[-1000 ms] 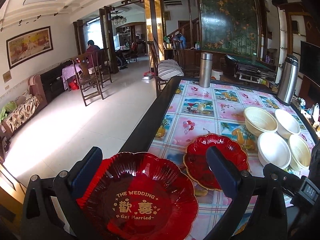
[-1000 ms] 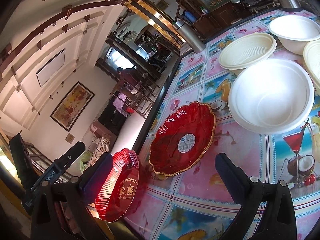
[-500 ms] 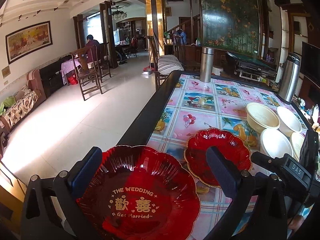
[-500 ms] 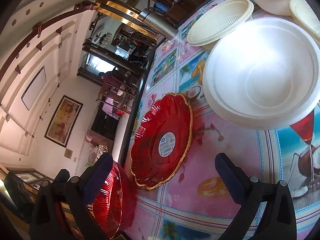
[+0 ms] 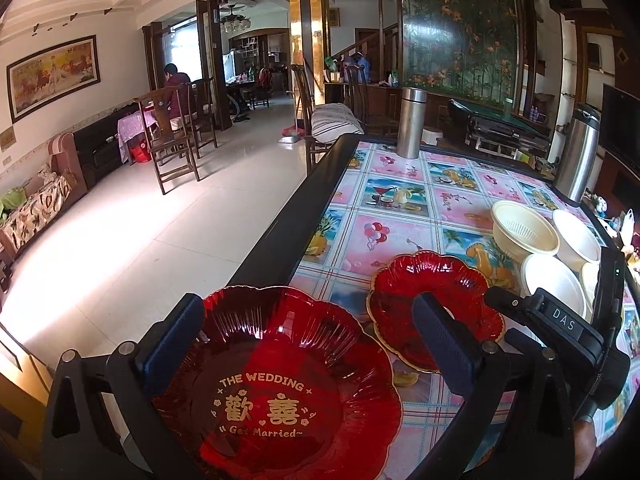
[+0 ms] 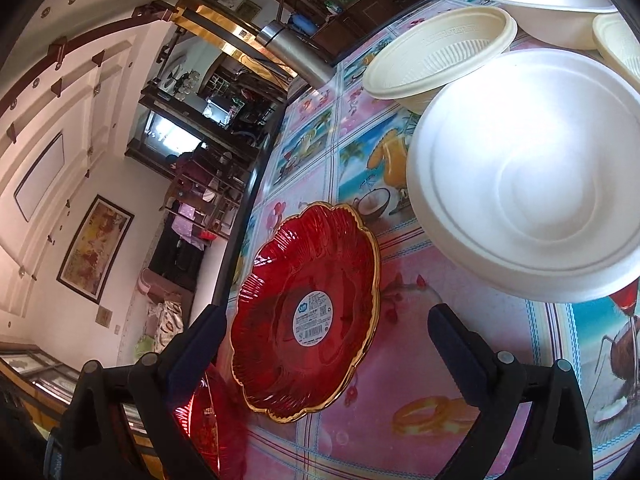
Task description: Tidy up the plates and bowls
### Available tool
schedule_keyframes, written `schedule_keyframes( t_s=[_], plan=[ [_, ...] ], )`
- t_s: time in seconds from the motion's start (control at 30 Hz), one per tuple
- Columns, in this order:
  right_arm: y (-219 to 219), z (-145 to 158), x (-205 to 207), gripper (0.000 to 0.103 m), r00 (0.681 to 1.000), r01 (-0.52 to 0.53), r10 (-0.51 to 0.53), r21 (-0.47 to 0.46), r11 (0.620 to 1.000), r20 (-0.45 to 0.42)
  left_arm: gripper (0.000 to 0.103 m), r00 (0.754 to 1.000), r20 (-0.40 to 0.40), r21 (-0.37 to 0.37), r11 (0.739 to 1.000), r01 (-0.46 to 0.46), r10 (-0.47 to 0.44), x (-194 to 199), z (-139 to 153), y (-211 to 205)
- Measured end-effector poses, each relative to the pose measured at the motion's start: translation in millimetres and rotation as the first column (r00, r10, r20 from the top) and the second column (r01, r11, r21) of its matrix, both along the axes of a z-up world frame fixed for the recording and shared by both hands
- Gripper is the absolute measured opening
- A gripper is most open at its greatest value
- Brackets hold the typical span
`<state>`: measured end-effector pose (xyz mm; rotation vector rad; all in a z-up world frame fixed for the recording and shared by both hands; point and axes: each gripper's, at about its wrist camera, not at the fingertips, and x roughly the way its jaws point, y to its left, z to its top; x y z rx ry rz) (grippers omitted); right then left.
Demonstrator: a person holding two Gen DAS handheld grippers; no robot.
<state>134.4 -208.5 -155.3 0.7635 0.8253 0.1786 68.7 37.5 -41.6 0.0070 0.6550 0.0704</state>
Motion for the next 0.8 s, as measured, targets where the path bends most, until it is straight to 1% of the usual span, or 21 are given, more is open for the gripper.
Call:
schedule_keyframes(
  t_s=[0.07, 0.13, 0.23, 0.3, 0.33, 0.37, 0.4, 0.43, 0.47, 0.5, 0.53, 0.6, 0.63, 0.7, 0.8],
  plan=[
    [-2, 0, 1, 0.096, 1.0, 0.017, -0.017, 0.001, 1.0, 0.0, 0.103, 0.999, -0.024, -0.022, 0.999, 0.024, -0.025, 4, 0, 1],
    [-7, -2, 1, 0.091, 0.999, 0.038, -0.038, 0.006, 0.999, -0.002, 0.103, 0.994, -0.072, -0.077, 0.994, 0.073, -0.079, 14, 3, 3],
    [-9, -3, 0, 0.085, 0.999, 0.051, -0.051, -0.004, 0.999, -0.007, 0.103, 0.975, -0.141, -0.196, 0.97, 0.142, -0.171, 37, 13, 9],
    [-11, -5, 2, 0.078, 0.999, 0.05, -0.05, 0.005, 0.999, -0.013, 0.103, 0.962, -0.179, -0.237, 0.959, 0.159, -0.204, 57, 19, 11],
    [-14, -7, 3, 0.067, 0.999, 0.047, -0.047, 0.017, 0.999, -0.02, 0.103, 0.951, -0.209, -0.247, 0.953, 0.174, -0.228, 68, 19, 10],
    [-15, -10, 5, 0.052, 0.999, 0.04, -0.039, 0.036, 0.999, -0.032, 0.103, 0.939, -0.24, -0.257, 0.948, 0.185, -0.248, 80, 18, 9],
    [-15, -13, 6, 0.044, 0.998, 0.032, -0.029, 0.057, 0.998, -0.048, 0.103, 0.926, -0.27, -0.265, 0.945, 0.19, -0.262, 90, 15, 7],
    [-16, -18, 9, 0.03, 0.998, 0.023, -0.018, 0.078, 0.997, -0.063, 0.103, 0.909, -0.305, -0.278, 0.939, 0.201, -0.285, 101, 10, 6],
    [-17, -23, 10, 0.019, 0.997, 0.017, -0.01, 0.097, 0.995, -0.074, 0.103, 0.886, -0.346, -0.299, 0.931, 0.21, -0.31, 111, 3, 5],
    [-19, -26, 11, 0.016, 0.996, 0.017, -0.007, 0.113, 0.993, -0.085, 0.103, 0.864, -0.388, -0.32, 0.926, 0.201, -0.322, 121, -6, 4],
    [-21, -28, 11, 0.012, 0.996, 0.024, -0.013, 0.126, 0.992, -0.089, 0.103, 0.849, -0.421, -0.335, 0.924, 0.183, -0.321, 128, -13, 5],
    [-24, -30, 12, 0.012, 0.996, 0.029, -0.017, 0.145, 0.989, -0.087, 0.103, 0.82, -0.474, -0.371, 0.917, 0.146, -0.322, 139, -27, 6],
    [-25, -29, 12, 0.012, 0.996, 0.031, -0.019, 0.141, 0.99, -0.085, 0.103, 0.812, -0.488, -0.385, 0.914, 0.128, -0.32, 142, -31, 8],
    [-24, -28, 12, 0.015, 0.997, 0.03, -0.02, 0.128, 0.991, -0.08, 0.103, 0.806, -0.504, -0.398, 0.912, 0.103, -0.311, 145, -37, 9],
    [-25, -27, 11, 0.016, 0.996, 0.042, -0.033, 0.11, 0.993, -0.078, 0.103, 0.794, -0.515, -0.42, 0.902, 0.095, -0.323, 148, -41, 5]
  ],
)
